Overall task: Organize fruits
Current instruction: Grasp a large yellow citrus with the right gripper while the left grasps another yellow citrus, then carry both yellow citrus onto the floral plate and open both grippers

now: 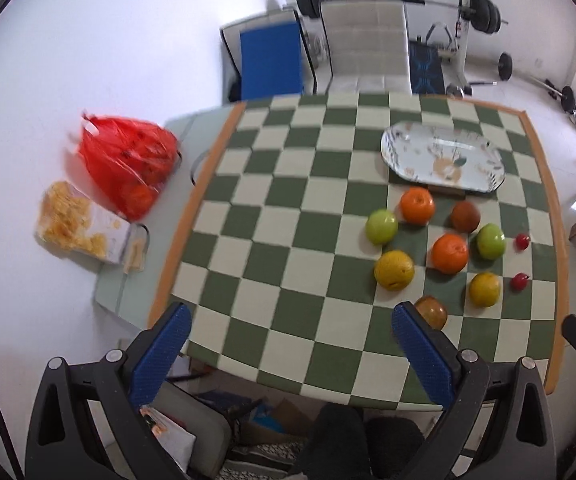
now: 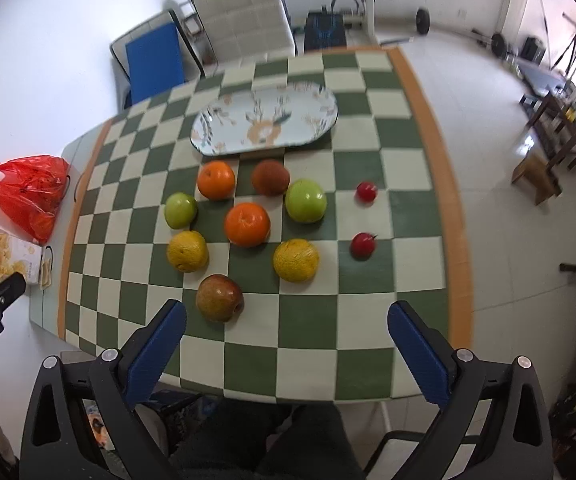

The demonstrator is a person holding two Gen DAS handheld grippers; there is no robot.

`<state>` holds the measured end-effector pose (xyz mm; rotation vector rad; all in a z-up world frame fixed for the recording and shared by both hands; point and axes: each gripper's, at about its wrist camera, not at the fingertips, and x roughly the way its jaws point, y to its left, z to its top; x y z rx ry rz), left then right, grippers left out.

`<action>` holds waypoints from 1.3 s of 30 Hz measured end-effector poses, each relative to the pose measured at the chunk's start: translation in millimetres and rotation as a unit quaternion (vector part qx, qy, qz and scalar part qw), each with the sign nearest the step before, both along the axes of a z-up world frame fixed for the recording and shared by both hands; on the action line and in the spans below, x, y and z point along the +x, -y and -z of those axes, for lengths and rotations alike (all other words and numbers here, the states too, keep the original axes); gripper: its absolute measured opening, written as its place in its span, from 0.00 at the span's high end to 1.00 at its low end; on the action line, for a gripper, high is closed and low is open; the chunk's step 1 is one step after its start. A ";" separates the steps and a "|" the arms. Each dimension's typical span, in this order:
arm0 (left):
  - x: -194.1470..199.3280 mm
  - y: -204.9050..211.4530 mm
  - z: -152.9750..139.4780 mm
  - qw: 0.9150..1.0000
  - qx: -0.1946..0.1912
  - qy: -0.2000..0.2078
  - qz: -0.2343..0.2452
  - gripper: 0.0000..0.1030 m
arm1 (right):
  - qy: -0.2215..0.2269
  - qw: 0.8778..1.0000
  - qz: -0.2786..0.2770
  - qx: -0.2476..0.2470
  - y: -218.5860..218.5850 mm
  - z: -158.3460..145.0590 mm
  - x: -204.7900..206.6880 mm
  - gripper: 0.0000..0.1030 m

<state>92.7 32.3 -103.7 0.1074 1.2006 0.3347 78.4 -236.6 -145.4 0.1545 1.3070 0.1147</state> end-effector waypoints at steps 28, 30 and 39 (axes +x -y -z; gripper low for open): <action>132.2 34.7 257.8 0.931 -0.202 -0.285 0.104 0.40 | -0.207 0.973 0.103 0.018 -16.8 209.0 90.0 0.34; 130.8 32.9 257.1 0.932 -0.206 -0.279 0.104 0.41 | -0.210 0.972 0.105 0.026 -18.8 214.1 90.6 0.40; 115.9 25.0 233.2 0.938 -0.208 -0.257 0.106 0.41 | -0.193 0.976 0.091 0.042 -19.4 198.9 85.0 0.41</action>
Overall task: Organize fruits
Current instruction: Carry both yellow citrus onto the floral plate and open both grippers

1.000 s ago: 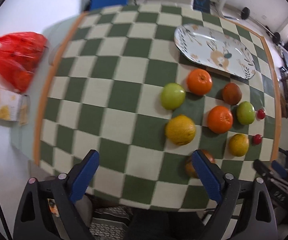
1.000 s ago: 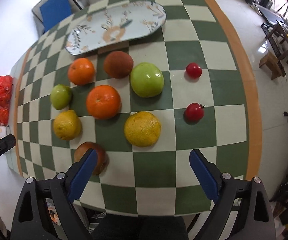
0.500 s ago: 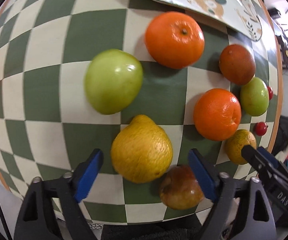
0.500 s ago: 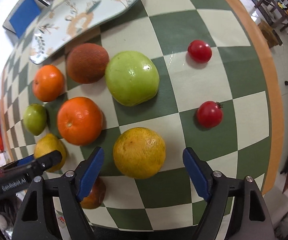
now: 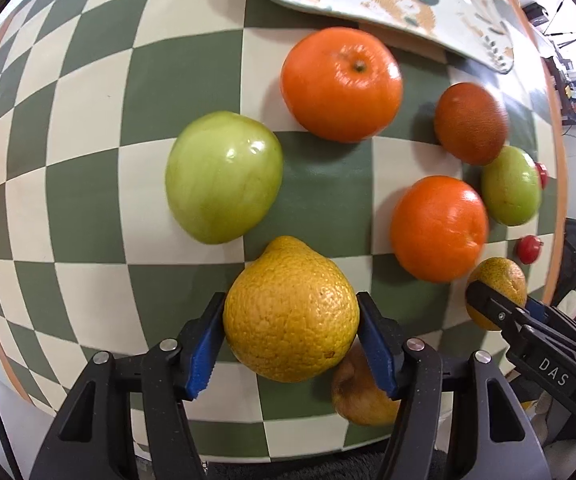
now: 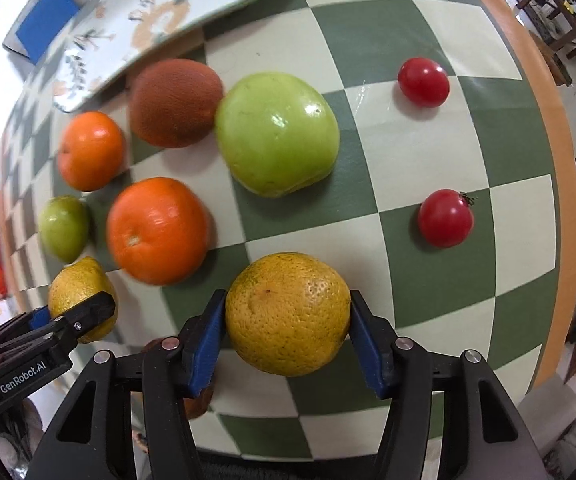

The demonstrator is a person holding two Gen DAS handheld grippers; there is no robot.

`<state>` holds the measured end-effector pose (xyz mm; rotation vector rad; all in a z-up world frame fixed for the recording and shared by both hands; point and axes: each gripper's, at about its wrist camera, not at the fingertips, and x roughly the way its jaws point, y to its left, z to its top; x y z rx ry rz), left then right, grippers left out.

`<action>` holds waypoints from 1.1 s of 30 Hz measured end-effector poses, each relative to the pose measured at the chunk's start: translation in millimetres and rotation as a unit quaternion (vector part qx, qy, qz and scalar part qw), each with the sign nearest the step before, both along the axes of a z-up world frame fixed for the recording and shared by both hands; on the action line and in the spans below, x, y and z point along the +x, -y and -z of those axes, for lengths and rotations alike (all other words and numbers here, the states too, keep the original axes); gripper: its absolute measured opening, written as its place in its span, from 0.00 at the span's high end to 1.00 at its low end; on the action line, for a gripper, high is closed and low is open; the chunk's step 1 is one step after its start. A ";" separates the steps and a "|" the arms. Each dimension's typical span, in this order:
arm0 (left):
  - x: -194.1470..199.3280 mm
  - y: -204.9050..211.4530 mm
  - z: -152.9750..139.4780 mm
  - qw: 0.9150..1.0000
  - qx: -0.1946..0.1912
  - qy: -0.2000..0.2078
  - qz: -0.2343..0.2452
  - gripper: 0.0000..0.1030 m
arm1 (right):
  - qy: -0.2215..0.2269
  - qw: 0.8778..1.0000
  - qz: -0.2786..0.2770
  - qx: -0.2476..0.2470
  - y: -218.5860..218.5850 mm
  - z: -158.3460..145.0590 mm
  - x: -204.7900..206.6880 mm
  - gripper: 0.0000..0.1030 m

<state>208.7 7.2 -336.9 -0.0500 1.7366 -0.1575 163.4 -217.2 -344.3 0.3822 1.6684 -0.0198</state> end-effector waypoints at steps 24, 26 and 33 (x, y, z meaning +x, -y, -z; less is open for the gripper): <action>256.2 17.8 -17.6 0.989 -0.061 0.007 -0.133 0.41 | 0.107 0.986 -0.126 0.020 -29.1 -15.2 286.0 0.41; 260.8 18.4 -12.1 0.990 -0.059 0.003 -0.131 0.41 | 0.104 0.986 -0.130 0.018 -28.9 -7.9 292.8 0.41; 271.2 23.4 -1.2 0.991 -0.050 -0.012 -0.123 0.41 | 0.097 0.986 -0.137 0.020 -27.1 -2.0 300.1 0.40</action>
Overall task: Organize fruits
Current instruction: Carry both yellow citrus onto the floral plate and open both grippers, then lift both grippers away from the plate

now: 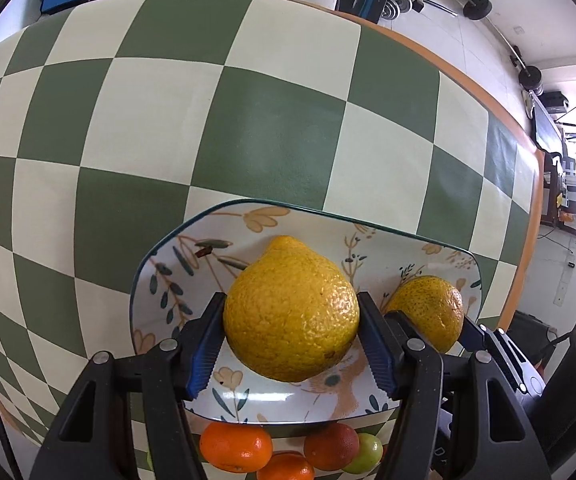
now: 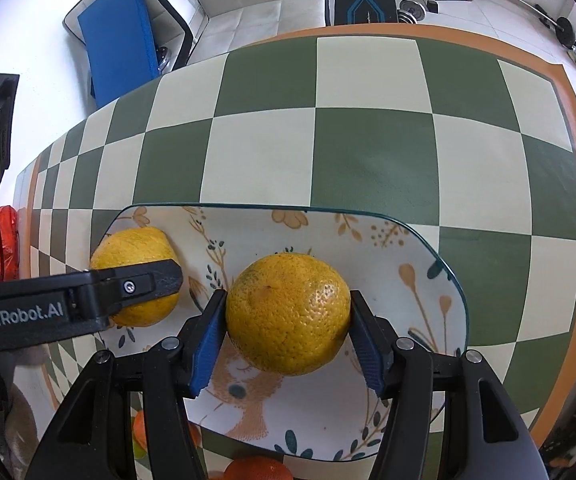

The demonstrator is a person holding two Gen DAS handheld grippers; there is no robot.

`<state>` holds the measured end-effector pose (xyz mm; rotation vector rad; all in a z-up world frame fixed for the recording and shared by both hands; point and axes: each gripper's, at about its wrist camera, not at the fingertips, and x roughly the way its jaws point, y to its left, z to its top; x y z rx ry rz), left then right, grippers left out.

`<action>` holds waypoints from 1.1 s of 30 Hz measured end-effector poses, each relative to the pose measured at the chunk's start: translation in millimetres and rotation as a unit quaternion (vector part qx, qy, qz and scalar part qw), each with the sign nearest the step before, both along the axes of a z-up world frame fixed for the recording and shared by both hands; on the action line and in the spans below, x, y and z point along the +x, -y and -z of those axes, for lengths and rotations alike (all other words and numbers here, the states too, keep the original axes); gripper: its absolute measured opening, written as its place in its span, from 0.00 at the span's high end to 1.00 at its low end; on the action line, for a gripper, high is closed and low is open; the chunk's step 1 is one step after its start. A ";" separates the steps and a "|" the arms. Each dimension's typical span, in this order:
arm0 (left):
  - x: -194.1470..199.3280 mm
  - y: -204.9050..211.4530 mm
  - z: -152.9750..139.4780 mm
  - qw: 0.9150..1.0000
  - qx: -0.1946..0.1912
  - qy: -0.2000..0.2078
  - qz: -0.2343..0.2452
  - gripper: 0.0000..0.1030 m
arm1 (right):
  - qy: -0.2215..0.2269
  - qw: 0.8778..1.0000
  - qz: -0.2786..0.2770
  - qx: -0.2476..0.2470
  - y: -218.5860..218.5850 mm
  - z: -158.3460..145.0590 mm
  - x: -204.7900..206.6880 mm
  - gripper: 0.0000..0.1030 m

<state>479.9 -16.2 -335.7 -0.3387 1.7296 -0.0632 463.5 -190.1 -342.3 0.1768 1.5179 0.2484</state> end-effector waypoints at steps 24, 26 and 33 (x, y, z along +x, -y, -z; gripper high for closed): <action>-61.5 -8.5 -74.6 0.978 0.147 0.143 0.040 0.13 | 0.038 0.993 0.044 -0.099 16.8 -63.5 -65.9 0.08; -75.8 -8.4 -83.2 0.973 0.160 0.159 0.044 0.13 | 0.047 0.992 0.048 -0.103 18.5 -73.2 -77.1 0.08; -121.5 -9.7 -124.1 0.963 0.169 0.206 0.046 0.13 | 0.094 0.987 0.056 -0.118 15.8 -123.2 -116.2 0.08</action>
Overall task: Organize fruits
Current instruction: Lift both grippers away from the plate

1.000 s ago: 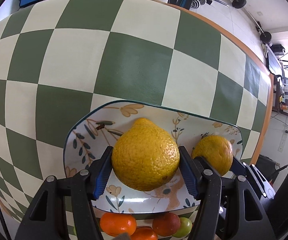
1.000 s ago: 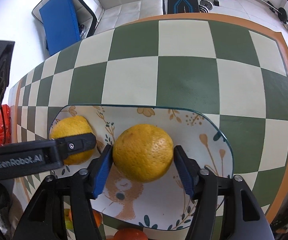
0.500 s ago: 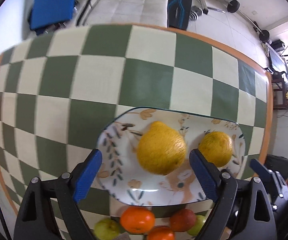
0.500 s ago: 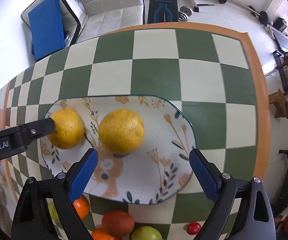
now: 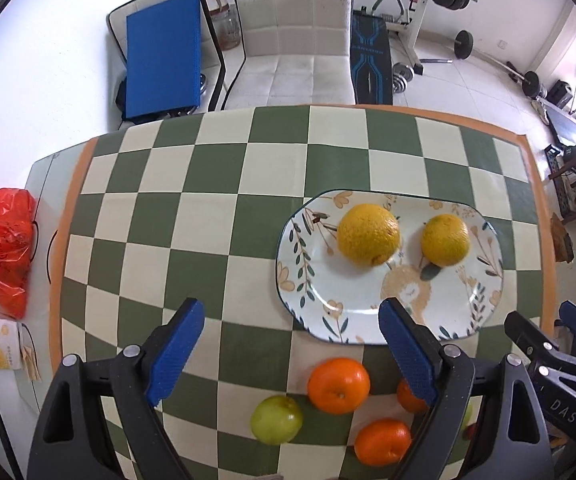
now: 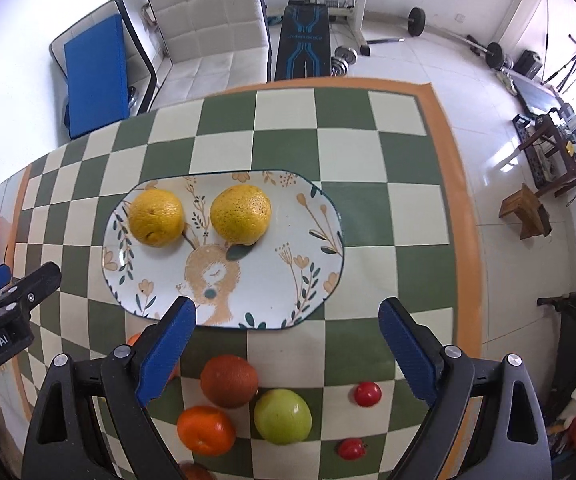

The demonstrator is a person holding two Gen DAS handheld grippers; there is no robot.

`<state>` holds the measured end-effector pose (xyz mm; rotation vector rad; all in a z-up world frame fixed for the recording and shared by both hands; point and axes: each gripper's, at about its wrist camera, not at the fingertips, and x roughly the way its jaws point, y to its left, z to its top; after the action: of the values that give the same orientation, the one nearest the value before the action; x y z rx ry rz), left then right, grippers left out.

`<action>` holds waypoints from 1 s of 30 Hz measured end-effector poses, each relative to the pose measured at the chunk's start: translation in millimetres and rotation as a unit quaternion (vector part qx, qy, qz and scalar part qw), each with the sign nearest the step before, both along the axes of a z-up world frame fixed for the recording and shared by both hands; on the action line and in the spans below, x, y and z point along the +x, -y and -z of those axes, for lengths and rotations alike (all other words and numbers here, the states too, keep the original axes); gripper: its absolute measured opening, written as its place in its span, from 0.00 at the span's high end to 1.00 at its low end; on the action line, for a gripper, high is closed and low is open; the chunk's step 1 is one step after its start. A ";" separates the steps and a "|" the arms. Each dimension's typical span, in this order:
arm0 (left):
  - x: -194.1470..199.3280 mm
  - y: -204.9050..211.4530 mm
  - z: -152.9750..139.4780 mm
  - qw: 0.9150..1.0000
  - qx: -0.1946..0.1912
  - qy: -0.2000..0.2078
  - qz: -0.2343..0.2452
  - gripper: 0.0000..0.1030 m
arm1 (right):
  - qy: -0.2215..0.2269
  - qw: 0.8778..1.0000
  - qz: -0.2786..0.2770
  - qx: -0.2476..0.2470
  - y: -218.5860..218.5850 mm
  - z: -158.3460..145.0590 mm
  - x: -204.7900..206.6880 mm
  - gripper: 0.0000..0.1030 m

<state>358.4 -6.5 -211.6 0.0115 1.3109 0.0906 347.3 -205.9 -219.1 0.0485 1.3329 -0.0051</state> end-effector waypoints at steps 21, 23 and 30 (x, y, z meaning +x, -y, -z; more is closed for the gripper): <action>-102.7 7.3 -113.6 0.994 -0.009 0.101 0.028 0.13 | 0.098 0.995 0.004 -0.003 -2.8 -131.8 -115.3 0.07; -109.1 9.1 -119.5 0.994 -0.010 0.106 0.031 0.13 | 0.105 0.994 0.005 -0.002 -2.8 -138.7 -123.4 0.07; -116.6 10.4 -121.3 0.993 -0.019 0.113 0.030 0.13 | 0.113 0.993 0.015 0.020 3.7 -143.1 -131.4 0.05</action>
<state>241.8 -16.8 -90.3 0.0082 1.0849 0.0151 216.0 -209.6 -76.0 0.1007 1.1062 0.0012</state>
